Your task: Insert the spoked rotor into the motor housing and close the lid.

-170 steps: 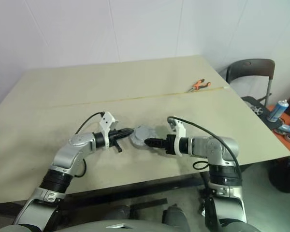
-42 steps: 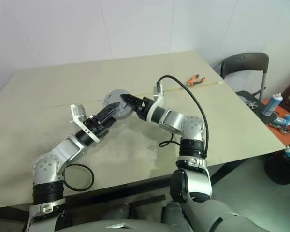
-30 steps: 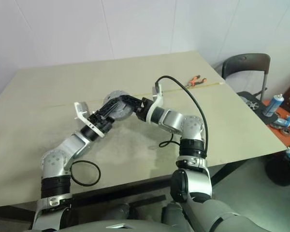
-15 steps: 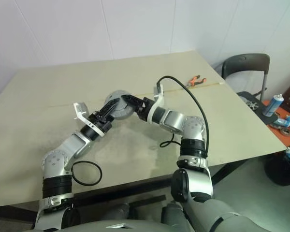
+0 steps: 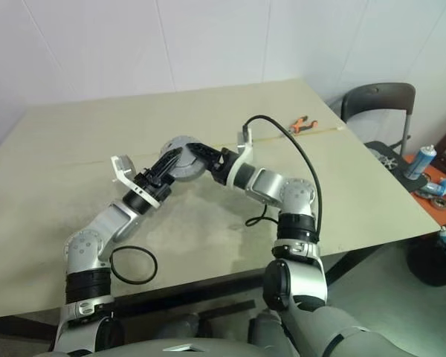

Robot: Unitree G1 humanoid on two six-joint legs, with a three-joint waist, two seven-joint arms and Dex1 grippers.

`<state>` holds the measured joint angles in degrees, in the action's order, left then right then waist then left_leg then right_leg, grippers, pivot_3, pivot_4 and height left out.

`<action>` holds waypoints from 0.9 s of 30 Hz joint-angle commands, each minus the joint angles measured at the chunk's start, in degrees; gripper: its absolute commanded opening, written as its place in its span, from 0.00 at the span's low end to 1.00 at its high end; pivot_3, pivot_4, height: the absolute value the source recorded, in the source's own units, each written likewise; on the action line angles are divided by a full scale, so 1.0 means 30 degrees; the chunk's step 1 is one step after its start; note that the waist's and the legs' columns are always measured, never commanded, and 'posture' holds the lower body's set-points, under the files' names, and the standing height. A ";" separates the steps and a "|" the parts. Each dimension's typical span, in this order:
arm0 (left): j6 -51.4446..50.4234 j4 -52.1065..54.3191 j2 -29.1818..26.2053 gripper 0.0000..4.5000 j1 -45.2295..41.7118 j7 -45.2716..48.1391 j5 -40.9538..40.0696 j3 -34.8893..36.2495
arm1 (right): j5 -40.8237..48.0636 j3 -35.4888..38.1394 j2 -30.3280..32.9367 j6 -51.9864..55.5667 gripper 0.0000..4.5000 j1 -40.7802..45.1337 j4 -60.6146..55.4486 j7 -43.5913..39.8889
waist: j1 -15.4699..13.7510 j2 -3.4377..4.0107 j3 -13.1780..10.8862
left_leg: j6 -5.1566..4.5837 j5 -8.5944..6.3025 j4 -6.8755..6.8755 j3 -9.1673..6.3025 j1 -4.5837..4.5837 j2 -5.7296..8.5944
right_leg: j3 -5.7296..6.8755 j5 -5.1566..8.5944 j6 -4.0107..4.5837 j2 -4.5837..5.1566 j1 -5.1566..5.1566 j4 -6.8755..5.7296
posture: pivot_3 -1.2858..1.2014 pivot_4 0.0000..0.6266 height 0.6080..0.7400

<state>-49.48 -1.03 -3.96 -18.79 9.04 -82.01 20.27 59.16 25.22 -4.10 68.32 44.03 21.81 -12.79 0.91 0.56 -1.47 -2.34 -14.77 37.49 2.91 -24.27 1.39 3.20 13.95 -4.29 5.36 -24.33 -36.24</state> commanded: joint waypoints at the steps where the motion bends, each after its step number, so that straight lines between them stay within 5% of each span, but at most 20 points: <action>1: -0.0258 0.1399 -0.0035 0.52 -0.0991 -0.0125 -0.0710 -0.0498 | -0.0683 -0.1077 0.0052 -0.0563 0.48 0.0466 -0.0862 0.0026 | -0.0002 0.0000 0.0000 | 0.0000 0.0000 0.0000 0.0000 0.0000 0.0000 | 0.0000 -0.0001 -0.0001 -0.0001 0.0000 0.0000 | 0.52 0.00 1.00; 4: -0.0276 0.1452 -0.0069 0.52 -0.1033 -0.0475 -0.0630 -0.0601 | -0.0929 -0.1681 0.0048 -0.1150 0.48 0.0169 -0.1539 -0.0734 | 0.0004 0.0000 0.0000 | 0.0000 0.0000 0.0003 0.0000 0.0000 -0.0001 | 0.0000 -0.0002 -0.0004 -0.0004 0.0000 -0.0004 | 0.52 0.00 1.00; 10: -0.0141 0.1370 -0.0122 0.52 -0.1150 -0.0850 -0.0491 -0.0738 | -0.0809 -0.1695 0.0216 -0.0761 0.91 0.0355 -0.1007 -0.0452 | -0.0027 -0.0002 0.0001 | -0.0002 0.0000 0.0036 -0.0005 0.0000 0.0000 | 0.0000 -0.0013 -0.0022 -0.0010 0.0016 -0.0009 | 0.52 0.00 1.00; 17: 0.0133 0.1106 -0.0395 0.52 -0.1302 -0.0824 -0.0184 -0.0557 | -0.0498 -0.1124 0.0276 -0.0863 0.91 0.0282 -0.0834 -0.0072 | -0.0020 -0.0002 -0.0001 | -0.0003 -0.0002 0.0104 -0.0009 -0.0002 -0.0012 | -0.0001 -0.0014 -0.0023 -0.0015 0.0018 -0.0051 | 0.52 0.00 1.00; 27: 0.2065 -0.0511 -0.3812 0.52 -0.1249 0.0403 0.0494 0.2766 | -0.0755 -0.0662 0.0840 -0.1371 0.91 0.0181 -0.0395 0.0182 | 0.0076 -0.0001 -0.0002 | -0.0001 -0.0004 0.0123 -0.0010 -0.0003 -0.0032 | -0.0002 -0.0013 -0.0014 -0.0022 0.0013 -0.0063 | 0.52 0.00 1.00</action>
<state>-45.37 -4.58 -13.86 -20.28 7.57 -79.97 25.68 56.47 23.08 -1.41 64.78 43.56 20.91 -11.80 1.14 0.56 -1.48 -2.34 -14.78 37.86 2.87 -24.29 1.29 3.20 13.92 -4.33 5.30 -24.30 -36.43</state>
